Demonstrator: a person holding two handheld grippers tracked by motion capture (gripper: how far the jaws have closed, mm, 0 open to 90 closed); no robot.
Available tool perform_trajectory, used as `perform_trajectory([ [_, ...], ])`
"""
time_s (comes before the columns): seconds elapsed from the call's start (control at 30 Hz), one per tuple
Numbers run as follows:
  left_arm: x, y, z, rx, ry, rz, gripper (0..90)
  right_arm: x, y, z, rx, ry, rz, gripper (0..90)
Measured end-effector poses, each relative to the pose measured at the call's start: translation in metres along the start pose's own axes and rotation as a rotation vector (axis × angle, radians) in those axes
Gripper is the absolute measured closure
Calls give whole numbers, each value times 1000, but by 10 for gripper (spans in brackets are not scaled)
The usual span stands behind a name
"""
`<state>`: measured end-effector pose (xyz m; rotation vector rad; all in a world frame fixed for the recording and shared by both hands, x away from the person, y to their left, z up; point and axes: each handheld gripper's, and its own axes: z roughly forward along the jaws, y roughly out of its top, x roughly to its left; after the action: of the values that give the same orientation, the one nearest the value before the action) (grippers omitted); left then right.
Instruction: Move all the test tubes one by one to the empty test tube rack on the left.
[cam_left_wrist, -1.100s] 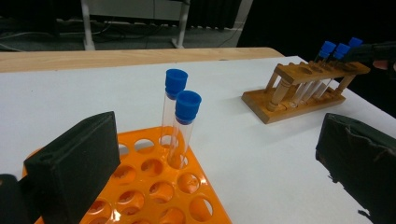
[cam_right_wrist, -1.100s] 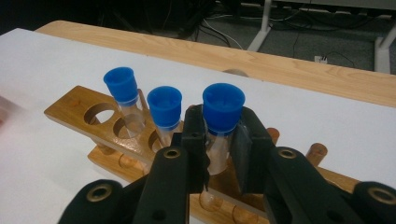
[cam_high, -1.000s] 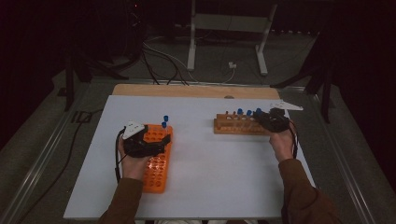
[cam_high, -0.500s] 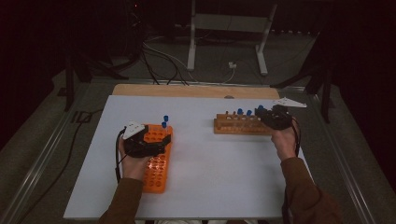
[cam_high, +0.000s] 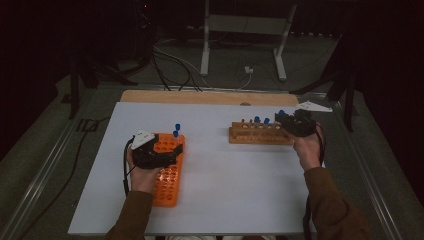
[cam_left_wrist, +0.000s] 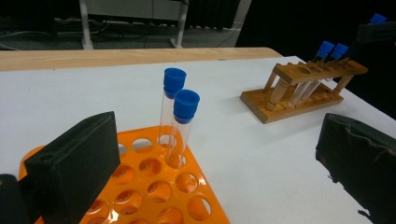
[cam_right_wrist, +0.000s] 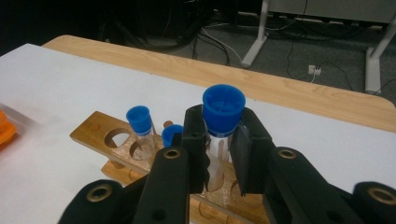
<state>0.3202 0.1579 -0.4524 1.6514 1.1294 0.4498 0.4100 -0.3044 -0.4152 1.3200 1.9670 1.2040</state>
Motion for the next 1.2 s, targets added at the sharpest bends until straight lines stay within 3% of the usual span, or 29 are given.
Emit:
perform_trajectory([
  [0.8,-1,0,1,2,-8,1,8,7,15,-19,-41,4,-46,768],
  [1.2,-2,-1,2,6,-14,5,8,20,14,-24,-43,64,-67,767],
])
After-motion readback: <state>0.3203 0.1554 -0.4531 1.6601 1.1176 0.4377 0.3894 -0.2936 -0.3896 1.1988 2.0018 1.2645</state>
